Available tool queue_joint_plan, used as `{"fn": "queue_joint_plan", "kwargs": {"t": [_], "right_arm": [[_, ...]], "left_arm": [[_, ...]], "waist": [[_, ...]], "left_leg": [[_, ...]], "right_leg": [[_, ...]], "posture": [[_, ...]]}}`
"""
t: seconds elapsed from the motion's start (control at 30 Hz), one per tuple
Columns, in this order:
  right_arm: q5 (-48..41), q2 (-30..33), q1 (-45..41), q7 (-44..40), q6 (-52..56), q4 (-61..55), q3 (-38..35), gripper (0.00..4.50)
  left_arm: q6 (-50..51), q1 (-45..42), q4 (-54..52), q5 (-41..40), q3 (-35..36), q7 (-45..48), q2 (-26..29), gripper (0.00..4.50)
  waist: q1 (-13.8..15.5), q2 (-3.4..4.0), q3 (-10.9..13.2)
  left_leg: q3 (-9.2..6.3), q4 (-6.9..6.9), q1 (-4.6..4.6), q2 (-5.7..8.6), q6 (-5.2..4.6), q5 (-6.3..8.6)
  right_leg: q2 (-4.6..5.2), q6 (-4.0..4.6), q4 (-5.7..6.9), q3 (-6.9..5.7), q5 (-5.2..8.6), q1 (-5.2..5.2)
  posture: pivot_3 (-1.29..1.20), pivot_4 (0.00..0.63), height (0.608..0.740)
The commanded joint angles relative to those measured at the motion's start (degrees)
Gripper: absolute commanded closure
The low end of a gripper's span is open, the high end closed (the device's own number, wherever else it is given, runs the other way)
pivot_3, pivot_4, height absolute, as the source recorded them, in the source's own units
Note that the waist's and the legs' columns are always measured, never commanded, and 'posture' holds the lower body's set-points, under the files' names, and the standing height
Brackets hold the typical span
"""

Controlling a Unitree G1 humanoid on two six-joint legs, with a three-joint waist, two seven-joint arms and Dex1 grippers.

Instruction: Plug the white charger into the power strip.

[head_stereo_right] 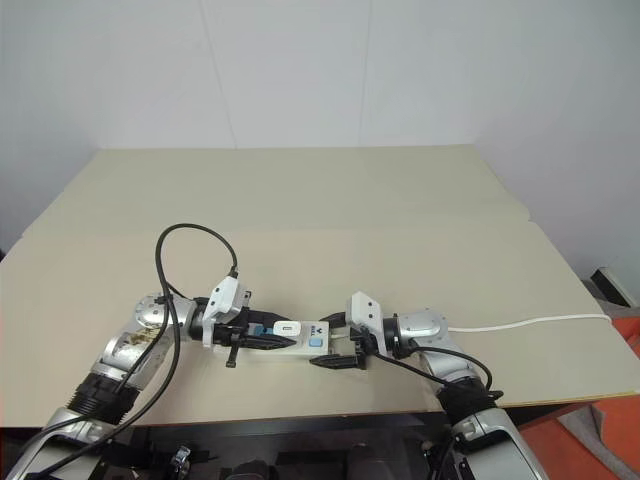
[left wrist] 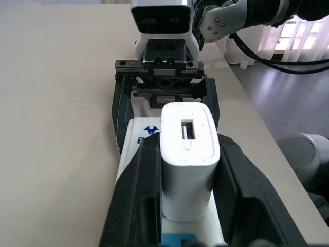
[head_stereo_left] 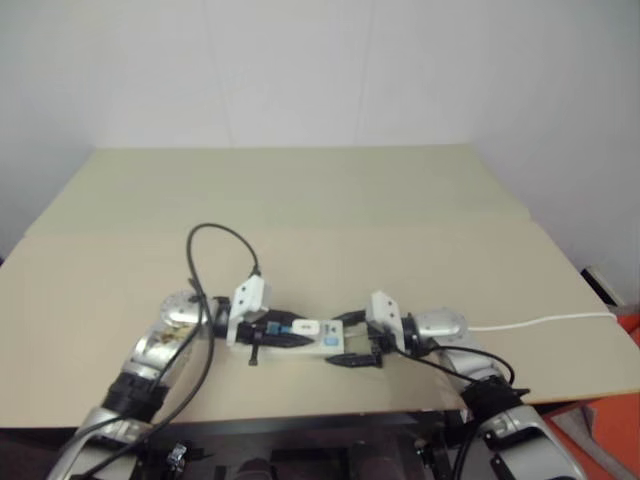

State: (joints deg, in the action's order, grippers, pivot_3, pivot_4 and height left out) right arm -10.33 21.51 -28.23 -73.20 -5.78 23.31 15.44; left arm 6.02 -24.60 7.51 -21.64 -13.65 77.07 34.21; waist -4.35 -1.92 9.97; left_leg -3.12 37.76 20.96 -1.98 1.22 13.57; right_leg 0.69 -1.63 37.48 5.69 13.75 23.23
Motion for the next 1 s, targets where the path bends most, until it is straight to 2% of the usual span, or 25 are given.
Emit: {"fn": "queue_joint_plan", "kwargs": {"t": [0.03, 0.27, 0.3, 0.47, 0.57, 0.6, 0.83, 1.0], "right_arm": [[0.1, 1.0, 0.2, -1.9, -0.1, 0.5, 0.1, 1.07], [0.2, 0.8, 0.3, -2.2, -0.1, 0.4, 0.1, 1.07], [0.2, 0.8, 0.3, -2.2, -0.1, 0.4, 0.1, 1.07], [0.2, 0.9, 0.5, -2.4, 0.0, 0.0, 0.0, 1.07], [-0.4, 1.5, 0.7, -2.9, 0.7, -0.8, -0.5, 0.07], [-0.7, 2.0, 0.8, -3.1, 1.0, -1.3, -0.7, 0.01], [-2.8, 6.0, 1.8, -4.5, 2.5, -5.0, -3.0, 0.01], [-4.7, 10.1, 3.8, -4.0, 3.5, -9.9, -5.7, 0.01]], "left_arm": [[3.3, 3.3, 2.7, 4.1, -1.9, 1.4, 3.8, 2.47], [4.0, 3.1, 2.4, 2.9, 0.6, 0.3, 3.0, 0.22], [4.2, 3.0, 2.3, 2.8, 1.0, 0.2, 2.9, 0.03], [4.1, 2.8, 0.5, 1.7, 3.9, -0.4, 3.7, 0.03], [4.9, 3.6, -2.5, 0.6, 6.8, -0.7, 6.0, 0.00], [5.6, 4.0, -3.5, -0.2, 8.0, -0.7, 7.0, 0.00], [7.6, 9.4, -8.5, -2.9, 14.8, -1.1, 12.2, 0.00], [9.9, 13.7, -12.7, -5.1, 19.9, -2.5, 14.9, 0.00]], "waist": [[-0.3, 0.07, 0.0], [0.4, 0.21, -0.1], [0.4, 0.23, -0.1], [0.4, 0.24, -0.1], [0.3, 0.23, -0.1], [0.2, 0.24, -0.1], [0.8, 0.25, 0.0], [0.9, 0.26, 0.1]], "left_leg": [[0.01, -0.01, -0.02, 0.00, 0.00, 0.00], [0.03, -0.02, -0.12, 0.01, -0.03, 0.02], [0.03, -0.02, -0.12, 0.01, -0.03, 0.02], [0.03, -0.02, -0.10, 0.01, -0.03, 0.02], [0.00, -0.02, 0.00, -0.01, -0.03, 0.02], [-0.01, -0.02, 0.10, -0.02, -0.03, 0.02], [0.01, 0.07, 0.96, 0.02, -0.03, 0.01], [0.02, 0.07, 1.03, 0.02, -0.03, 0.01]], "right_leg": [[-0.01, 0.00, 0.00, 0.01, 0.01, 0.01], [0.00, 0.01, -0.05, 0.04, 0.05, -0.10], [0.00, 0.01, -0.06, 0.03, 0.05, -0.10], [0.00, 0.00, -0.08, 0.04, 0.05, -0.09], [-0.01, 0.00, -0.09, 0.02, 0.05, 0.00], [-0.01, 0.00, -0.09, 0.01, 0.04, 0.12], [0.05, -0.01, 0.00, 0.00, 0.02, 0.97], [0.06, 0.00, 0.00, -0.01, 0.02, 1.03]], "posture": [[0.00, 0.150, 0.740], [0.00, 0.150, 0.740], [0.00, 0.150, 0.740], [0.00, 0.150, 0.740], [0.00, 0.150, 0.740], [0.00, 0.150, 0.740], [0.00, 0.150, 0.740], [0.00, 0.150, 0.740]]}}
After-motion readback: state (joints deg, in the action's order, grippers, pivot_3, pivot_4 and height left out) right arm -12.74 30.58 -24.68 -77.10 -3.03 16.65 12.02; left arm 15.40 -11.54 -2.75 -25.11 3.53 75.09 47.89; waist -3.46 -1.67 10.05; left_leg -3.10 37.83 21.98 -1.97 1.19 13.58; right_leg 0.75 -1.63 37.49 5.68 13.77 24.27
